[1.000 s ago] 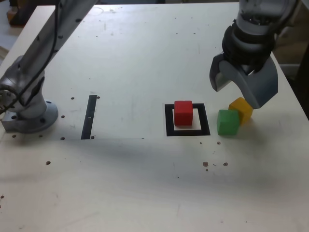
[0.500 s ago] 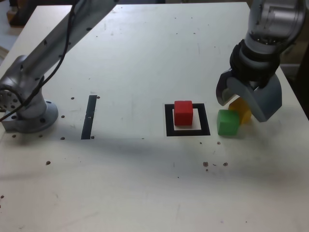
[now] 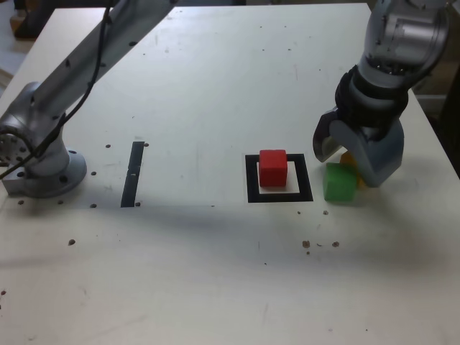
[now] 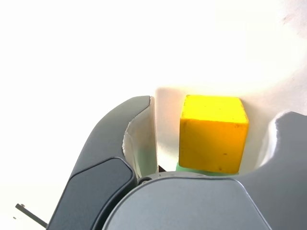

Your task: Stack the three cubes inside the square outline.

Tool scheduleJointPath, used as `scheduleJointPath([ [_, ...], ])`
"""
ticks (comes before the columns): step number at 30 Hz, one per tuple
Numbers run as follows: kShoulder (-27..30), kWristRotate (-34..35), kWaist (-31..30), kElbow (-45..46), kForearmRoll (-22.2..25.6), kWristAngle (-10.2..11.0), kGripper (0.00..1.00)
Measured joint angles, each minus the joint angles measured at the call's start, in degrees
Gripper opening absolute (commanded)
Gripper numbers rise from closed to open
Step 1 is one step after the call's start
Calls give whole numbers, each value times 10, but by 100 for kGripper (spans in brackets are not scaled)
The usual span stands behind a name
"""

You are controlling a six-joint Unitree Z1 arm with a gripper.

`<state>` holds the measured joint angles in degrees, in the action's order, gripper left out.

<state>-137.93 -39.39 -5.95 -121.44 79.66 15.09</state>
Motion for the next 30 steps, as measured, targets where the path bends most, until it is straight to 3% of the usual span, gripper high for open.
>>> scheduleJointPath([
  [14,10,0,0,12,-34,-16,54],
  [30,13,1,0,1,-26,-31,29],
])
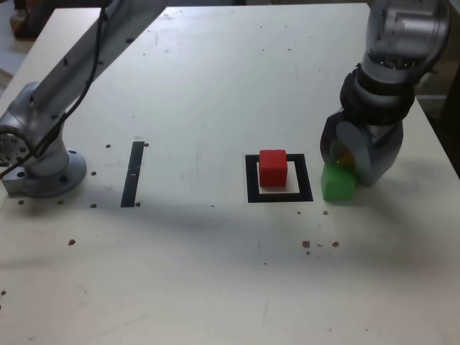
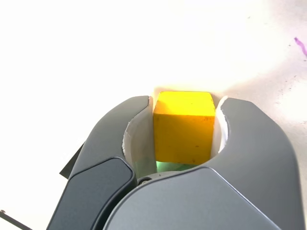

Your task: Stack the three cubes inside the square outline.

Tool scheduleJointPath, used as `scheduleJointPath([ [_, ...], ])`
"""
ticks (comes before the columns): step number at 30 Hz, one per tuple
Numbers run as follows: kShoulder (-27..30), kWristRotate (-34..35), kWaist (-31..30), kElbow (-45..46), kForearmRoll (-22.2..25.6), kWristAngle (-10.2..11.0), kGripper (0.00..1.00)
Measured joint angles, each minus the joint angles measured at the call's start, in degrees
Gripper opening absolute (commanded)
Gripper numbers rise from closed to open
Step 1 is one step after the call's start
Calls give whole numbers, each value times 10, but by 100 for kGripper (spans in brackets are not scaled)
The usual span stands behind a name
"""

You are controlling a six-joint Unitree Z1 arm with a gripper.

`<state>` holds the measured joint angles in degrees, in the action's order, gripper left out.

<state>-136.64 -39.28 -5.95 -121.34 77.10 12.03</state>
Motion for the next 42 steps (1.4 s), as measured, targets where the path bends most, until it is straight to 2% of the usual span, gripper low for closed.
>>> scheduleJointPath([
  [6,24,14,0,-16,24,5,29],
  [10,31,31,0,-60,69,7,29],
  [13,59,63,0,-73,111,7,29],
  [17,103,127,1,-50,134,-17,29],
  [21,131,206,1,26,136,-56,30],
  [25,141,283,1,67,134,-73,30],
  [34,181,367,1,126,124,-70,30],
  [42,198,388,1,178,92,-76,30],
])
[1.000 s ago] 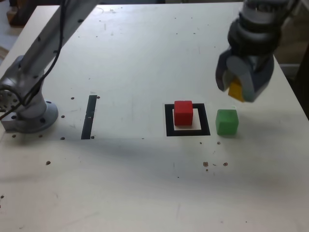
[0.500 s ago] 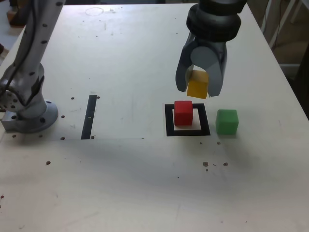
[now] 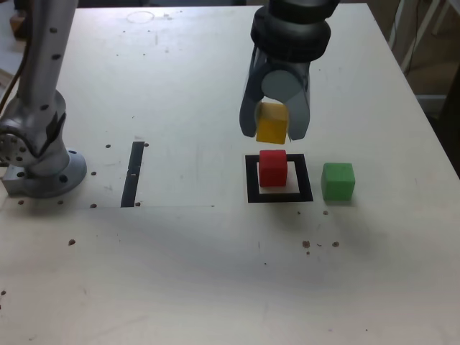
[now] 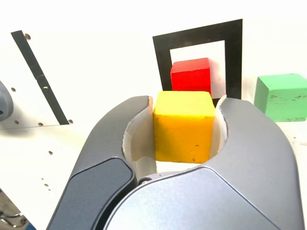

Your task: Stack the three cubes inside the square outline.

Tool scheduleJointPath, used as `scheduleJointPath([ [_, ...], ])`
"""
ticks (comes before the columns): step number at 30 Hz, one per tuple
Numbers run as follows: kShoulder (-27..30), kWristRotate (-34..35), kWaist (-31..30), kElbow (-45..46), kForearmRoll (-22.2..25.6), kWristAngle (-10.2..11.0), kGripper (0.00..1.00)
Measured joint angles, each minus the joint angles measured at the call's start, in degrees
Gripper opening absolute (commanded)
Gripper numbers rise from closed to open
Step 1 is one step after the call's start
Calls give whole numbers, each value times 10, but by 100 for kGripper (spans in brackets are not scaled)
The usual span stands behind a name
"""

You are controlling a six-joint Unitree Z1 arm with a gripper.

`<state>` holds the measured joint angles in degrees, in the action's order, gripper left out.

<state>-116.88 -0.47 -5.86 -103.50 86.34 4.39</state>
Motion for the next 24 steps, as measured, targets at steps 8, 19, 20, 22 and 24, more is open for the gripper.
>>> scheduleJointPath([
  [8,12,12,0,58,-56,-13,30],
  [19,16,14,0,86,-95,-14,30],
  [20,16,14,0,89,-99,-13,30],
  [22,14,14,3,96,-109,-12,30],
  [24,12,14,7,104,-119,-12,30],
])
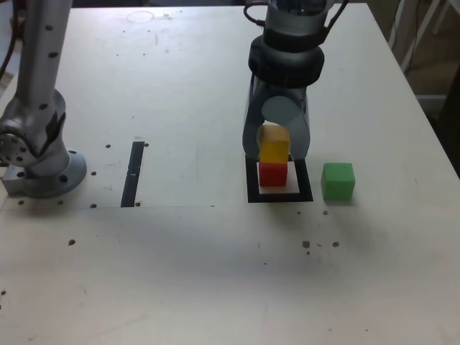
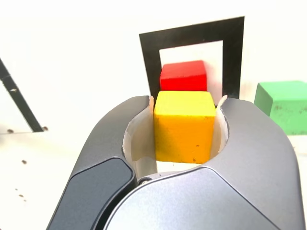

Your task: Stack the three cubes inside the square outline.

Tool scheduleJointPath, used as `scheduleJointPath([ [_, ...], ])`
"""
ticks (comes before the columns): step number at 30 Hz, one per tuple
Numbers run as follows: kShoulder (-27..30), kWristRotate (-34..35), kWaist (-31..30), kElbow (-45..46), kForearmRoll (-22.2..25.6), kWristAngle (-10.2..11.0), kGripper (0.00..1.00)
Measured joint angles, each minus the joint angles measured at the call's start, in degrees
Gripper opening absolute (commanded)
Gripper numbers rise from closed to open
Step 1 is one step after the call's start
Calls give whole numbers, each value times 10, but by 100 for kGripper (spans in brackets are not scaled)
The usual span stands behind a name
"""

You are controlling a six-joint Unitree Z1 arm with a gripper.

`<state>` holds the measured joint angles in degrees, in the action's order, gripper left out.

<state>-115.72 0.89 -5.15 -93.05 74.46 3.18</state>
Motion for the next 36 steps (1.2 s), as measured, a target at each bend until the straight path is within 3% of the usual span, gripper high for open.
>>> scheduleJointPath([
  [15,-7,-1,5,14,-20,5,34],
  [31,-9,-12,5,18,-13,8,92],
  [36,1,-9,5,14,13,13,99],
])
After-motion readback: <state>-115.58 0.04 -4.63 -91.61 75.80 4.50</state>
